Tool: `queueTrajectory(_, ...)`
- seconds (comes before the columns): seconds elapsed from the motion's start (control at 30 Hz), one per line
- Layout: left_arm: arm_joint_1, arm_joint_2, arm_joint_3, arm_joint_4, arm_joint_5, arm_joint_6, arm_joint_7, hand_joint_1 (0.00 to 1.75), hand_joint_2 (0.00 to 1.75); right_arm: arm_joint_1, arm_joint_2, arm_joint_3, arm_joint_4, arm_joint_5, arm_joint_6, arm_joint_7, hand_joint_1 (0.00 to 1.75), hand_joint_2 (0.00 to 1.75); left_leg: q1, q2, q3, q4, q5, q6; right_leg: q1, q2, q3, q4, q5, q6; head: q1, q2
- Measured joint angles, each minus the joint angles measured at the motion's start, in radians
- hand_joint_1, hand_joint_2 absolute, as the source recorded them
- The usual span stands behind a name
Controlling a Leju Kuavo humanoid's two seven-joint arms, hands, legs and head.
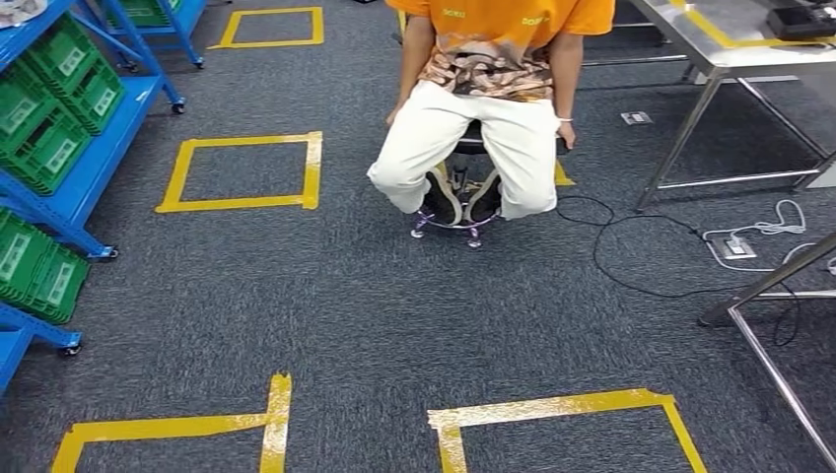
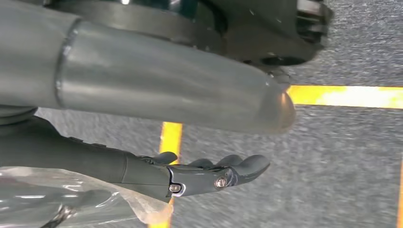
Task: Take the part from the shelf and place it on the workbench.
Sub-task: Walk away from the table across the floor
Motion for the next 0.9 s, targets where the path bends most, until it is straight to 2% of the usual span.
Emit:
queueTrajectory(0.07,0.002,0.0,0.0,0.0,-0.001,0.0,0.002,0.0,0.0,-0.001,0.0,0.0,0.0,0.0,0.0,0.0,0.0,0.0,0.003,-0.021,-0.006,0.0,0.003,-0.011,0.002,-0.012,0.009,-0.007,-0.002,-0.008,0.0,0.0)
queueTrajectory(0.1,0.004,0.0,0.0,0.0,-0.002,0.001,0.003,0.0,0.0,-0.001,0.0,0.0,0.0,0.001,0.001,0.0,0.0,0.0,0.004,-0.017,-0.009,0.004,0.001,-0.016,0.002,-0.023,0.012,-0.011,0.001,-0.014,-0.001,0.0)
queueTrajectory(0.17,0.004,0.001,0.0,0.0,-0.004,0.001,0.004,0.0,0.0,-0.001,0.0,0.0,0.0,0.001,0.002,0.0,0.0,0.0,0.003,0.027,-0.031,0.054,-0.031,-0.025,0.001,-0.05,0.019,-0.02,0.004,-0.027,-0.006,0.0)
queueTrajectory(0.2,0.003,0.001,0.0,0.0,-0.005,0.001,0.003,0.0,0.0,-0.001,0.0,0.0,0.0,0.002,0.003,0.0,0.0,0.0,0.003,0.058,-0.056,0.109,-0.06,-0.029,0.002,-0.065,0.022,-0.022,0.002,-0.032,-0.009,0.0)
queueTrajectory(0.23,0.002,0.001,0.0,0.0,-0.007,0.002,0.002,0.0,0.0,0.001,0.0,0.0,0.0,0.001,0.004,0.0,0.0,0.0,0.005,0.079,-0.087,0.176,-0.092,-0.033,0.004,-0.08,0.024,-0.023,0.001,-0.036,-0.011,0.0)
queueTrajectory(0.27,0.001,0.001,0.0,0.0,-0.007,0.004,0.0,0.0,0.0,0.002,0.0,0.0,0.0,0.001,0.004,0.0,0.0,0.0,0.007,0.089,-0.118,0.239,-0.117,-0.036,0.005,-0.096,0.025,-0.022,-0.002,-0.037,-0.01,0.0)
queueTrajectory(0.3,0.001,0.001,0.0,0.0,-0.008,0.006,-0.002,0.0,0.0,0.002,-0.001,0.0,0.0,0.001,0.005,0.0,0.0,0.0,0.009,0.093,-0.136,0.277,-0.125,-0.038,0.006,-0.112,0.026,-0.022,-0.004,-0.038,-0.01,0.0)
queueTrajectory(0.33,0.003,0.001,0.0,0.0,-0.009,0.009,-0.004,0.0,0.0,0.002,-0.001,0.0,0.0,0.001,0.005,0.0,0.0,0.0,0.011,0.096,-0.136,0.279,-0.114,-0.04,0.007,-0.125,0.028,-0.022,-0.006,-0.038,-0.01,0.0)
queueTrajectory(0.37,0.004,0.001,0.0,0.0,-0.009,0.012,-0.005,0.0,0.0,0.001,-0.001,0.0,0.0,0.001,0.006,0.0,0.0,0.0,0.012,0.101,-0.116,0.241,-0.084,-0.039,0.007,-0.138,0.031,-0.022,-0.009,-0.037,-0.01,0.0)
queueTrajectory(0.4,0.005,0.001,0.0,0.0,-0.01,0.014,-0.007,0.0,0.0,0.0,-0.001,0.0,0.0,0.002,0.006,0.0,0.0,0.0,0.012,0.112,-0.082,0.174,-0.047,-0.037,0.007,-0.148,0.036,-0.022,-0.012,-0.035,-0.011,0.0)
queueTrajectory(0.47,0.003,0.001,0.0,0.0,-0.012,0.016,-0.009,0.0,0.0,0.0,-0.001,0.0,0.0,0.002,0.006,0.0,0.0,0.0,0.004,0.154,-0.018,0.049,-0.004,-0.029,0.011,-0.169,0.042,-0.021,-0.02,-0.025,-0.011,0.0)
queueTrajectory(0.53,0.001,0.001,0.0,0.0,-0.016,0.017,-0.01,0.0,0.0,-0.002,-0.001,0.0,0.0,0.002,0.007,-0.001,0.0,0.0,-0.006,0.173,0.001,0.005,-0.006,-0.021,0.015,-0.19,0.046,-0.022,-0.028,-0.014,-0.009,0.0)
queueTrajectory(0.57,0.002,0.002,0.0,0.0,-0.017,0.018,-0.01,0.0,0.0,-0.004,-0.001,0.0,0.0,0.002,0.007,-0.001,0.0,0.0,-0.007,0.163,0.0,0.001,-0.006,-0.016,0.015,-0.2,0.052,-0.023,-0.03,-0.008,-0.009,0.0)
queueTrajectory(0.6,0.004,0.002,0.0,0.0,-0.019,0.018,-0.009,0.0,0.0,-0.006,-0.001,0.0,0.0,0.003,0.008,-0.001,0.0,0.0,-0.005,0.153,0.001,-0.003,-0.004,-0.01,0.013,-0.201,0.055,-0.023,-0.035,-0.004,-0.008,0.0)
queueTrajectory(0.63,0.005,0.003,0.0,0.0,-0.02,0.019,-0.009,0.0,0.0,-0.008,-0.001,0.0,0.0,0.003,0.008,-0.001,0.0,0.0,-0.003,0.143,0.004,-0.008,-0.001,-0.004,0.011,-0.186,0.055,-0.013,-0.045,0.0,-0.006,0.0)
queueTrajectory(0.67,0.005,0.003,0.0,0.0,-0.022,0.019,-0.007,0.0,0.0,-0.008,-0.001,0.0,0.0,0.003,0.009,-0.002,0.0,0.0,0.0,0.133,0.006,-0.012,0.002,0.003,0.009,-0.16,0.042,0.015,-0.063,0.004,-0.004,0.0)
queueTrajectory(0.73,0.003,0.003,0.0,0.0,-0.027,0.018,-0.004,0.0,0.0,-0.006,-0.001,-0.001,0.0,0.001,0.009,-0.003,0.0,0.0,0.003,0.111,0.007,-0.015,0.005,0.011,0.008,-0.101,-0.022,0.138,-0.122,0.006,0.003,0.0)
queueTrajectory(0.77,0.002,0.003,0.0,0.0,-0.03,0.018,-0.002,0.0,0.0,-0.004,-0.001,-0.001,0.0,0.0,0.009,-0.003,0.0,0.0,0.002,0.098,0.007,-0.014,0.005,0.013,0.008,-0.088,-0.063,0.212,-0.147,0.007,0.005,0.0)
queueTrajectory(0.8,0.002,0.003,0.0,0.0,-0.032,0.018,0.0,0.0,0.0,-0.001,-0.001,-0.001,0.0,-0.001,0.01,-0.004,0.0,0.0,0.002,0.084,0.008,-0.014,0.004,0.014,0.008,-0.082,-0.097,0.267,-0.158,0.007,0.005,0.0)
queueTrajectory(0.83,0.002,0.003,0.0,0.0,-0.035,0.017,0.0,0.0,0.0,0.001,-0.001,-0.002,0.0,-0.003,0.01,-0.005,0.0,0.0,0.002,0.07,0.009,-0.013,0.003,0.014,0.008,-0.08,-0.116,0.285,-0.146,0.007,0.005,0.0)
queueTrajectory(0.87,0.002,0.003,0.0,0.0,-0.037,0.017,0.001,0.0,0.0,0.002,-0.001,-0.002,0.0,-0.003,0.01,-0.007,0.0,0.0,0.003,0.055,0.011,-0.012,0.002,0.013,0.008,-0.077,-0.116,0.261,-0.115,0.007,0.005,0.0)
queueTrajectory(0.9,0.002,0.003,0.0,0.0,-0.038,0.017,0.002,0.0,0.0,0.002,-0.002,-0.002,0.0,-0.004,0.011,-0.008,0.0,0.0,0.004,0.04,0.013,-0.011,0.0,0.011,0.006,-0.07,-0.097,0.201,-0.07,0.007,0.005,0.0)
